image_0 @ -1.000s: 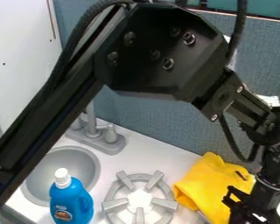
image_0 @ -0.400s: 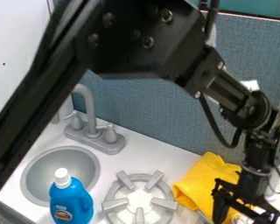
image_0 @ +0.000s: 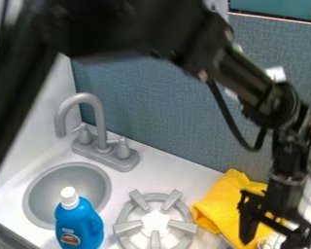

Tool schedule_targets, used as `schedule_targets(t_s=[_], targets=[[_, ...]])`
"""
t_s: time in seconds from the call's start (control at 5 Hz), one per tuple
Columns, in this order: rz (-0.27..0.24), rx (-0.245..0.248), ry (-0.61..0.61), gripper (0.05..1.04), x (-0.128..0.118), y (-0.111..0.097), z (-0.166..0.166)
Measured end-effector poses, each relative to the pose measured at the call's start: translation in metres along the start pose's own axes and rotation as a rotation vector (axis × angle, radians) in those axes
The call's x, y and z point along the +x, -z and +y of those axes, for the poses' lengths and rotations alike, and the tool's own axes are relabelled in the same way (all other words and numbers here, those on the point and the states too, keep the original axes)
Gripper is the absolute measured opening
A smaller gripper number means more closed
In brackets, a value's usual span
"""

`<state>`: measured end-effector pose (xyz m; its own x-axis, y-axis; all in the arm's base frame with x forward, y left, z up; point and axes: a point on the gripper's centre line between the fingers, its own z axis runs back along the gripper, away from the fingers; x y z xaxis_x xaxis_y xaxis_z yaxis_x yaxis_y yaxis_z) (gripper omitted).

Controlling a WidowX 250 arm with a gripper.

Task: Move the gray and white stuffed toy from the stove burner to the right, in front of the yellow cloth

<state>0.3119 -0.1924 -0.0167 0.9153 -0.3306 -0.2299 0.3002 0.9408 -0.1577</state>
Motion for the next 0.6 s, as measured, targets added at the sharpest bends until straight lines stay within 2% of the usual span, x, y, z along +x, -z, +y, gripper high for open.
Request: schedule_targets(t_s=[0.2,0.4,0.6], targets=[[-0.051,-0.013,-0.021,1.001,-0.013,-0.024,0.004],[-0.097,0.062,-0.129,1.001,-0.036,-0.053,0.036],[-0.122,0.103,-0.262,1.001,-0.061,-0.075,0.075]])
